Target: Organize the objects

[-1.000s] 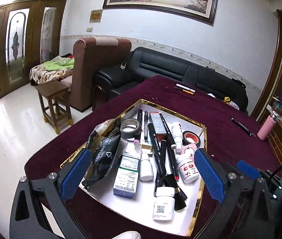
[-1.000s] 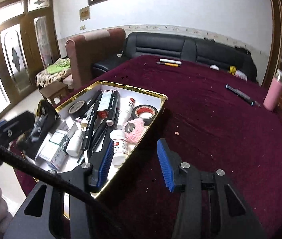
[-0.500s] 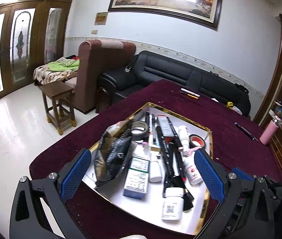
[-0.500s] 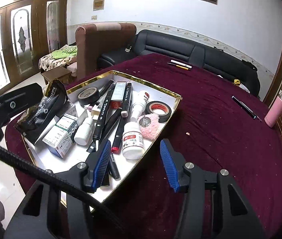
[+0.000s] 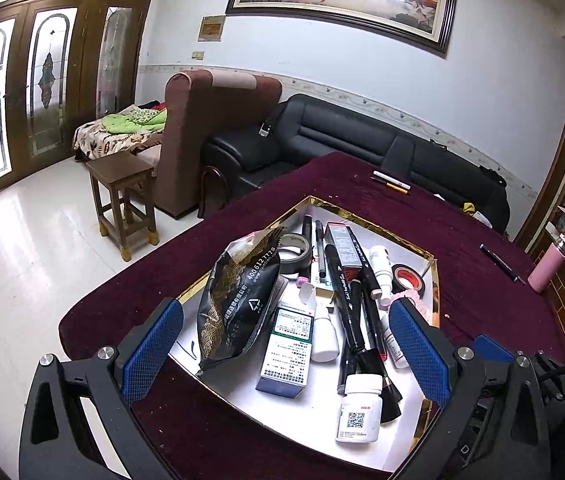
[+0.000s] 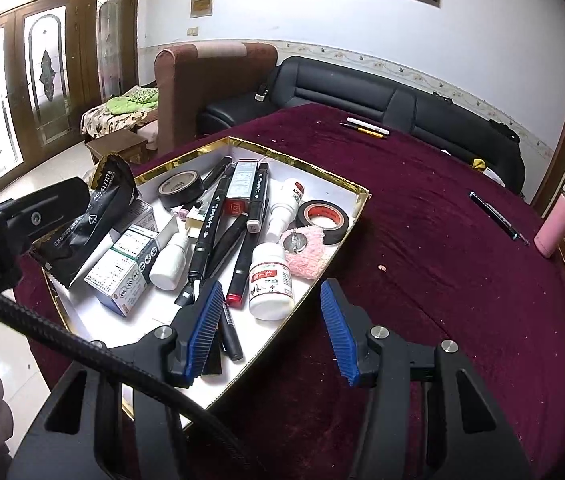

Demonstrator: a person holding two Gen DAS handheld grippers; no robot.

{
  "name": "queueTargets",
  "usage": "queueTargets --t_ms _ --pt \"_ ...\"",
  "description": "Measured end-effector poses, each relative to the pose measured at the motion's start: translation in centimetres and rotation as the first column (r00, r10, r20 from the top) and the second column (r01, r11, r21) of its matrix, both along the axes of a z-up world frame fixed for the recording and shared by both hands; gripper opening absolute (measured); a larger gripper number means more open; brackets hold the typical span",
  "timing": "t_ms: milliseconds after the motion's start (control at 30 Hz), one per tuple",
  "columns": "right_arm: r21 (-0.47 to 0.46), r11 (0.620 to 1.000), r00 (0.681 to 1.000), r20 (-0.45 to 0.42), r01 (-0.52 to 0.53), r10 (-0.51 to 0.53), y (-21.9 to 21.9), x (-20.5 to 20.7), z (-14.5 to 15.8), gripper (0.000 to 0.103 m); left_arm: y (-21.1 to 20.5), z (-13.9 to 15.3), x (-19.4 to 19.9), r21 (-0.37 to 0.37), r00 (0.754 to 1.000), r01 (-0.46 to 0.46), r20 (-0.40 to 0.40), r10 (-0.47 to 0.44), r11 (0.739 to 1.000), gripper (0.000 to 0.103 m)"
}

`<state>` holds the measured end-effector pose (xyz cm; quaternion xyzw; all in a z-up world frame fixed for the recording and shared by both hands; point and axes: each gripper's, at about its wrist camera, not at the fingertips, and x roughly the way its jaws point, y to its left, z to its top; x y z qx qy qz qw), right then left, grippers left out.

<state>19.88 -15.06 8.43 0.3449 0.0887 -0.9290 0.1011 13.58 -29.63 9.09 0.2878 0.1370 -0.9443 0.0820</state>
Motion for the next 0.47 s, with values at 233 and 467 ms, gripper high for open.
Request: queueTargets --t_ms 233,467 --pt "-0.006 1.000 1.000 0.012 0.002 -0.002 0.55 -0.24 -0.21 0.051 0.22 -0.10 -0.24 -0.009 1.000 -0.013 0.006 0.013 1.000 0.101" --pt "-0.001 1.000 1.000 0.019 -0.003 0.003 0.70 -0.18 -0.41 0.051 0.66 -0.03 -0.52 -0.030 0.999 -0.036 0.027 0.037 0.999 0.101"
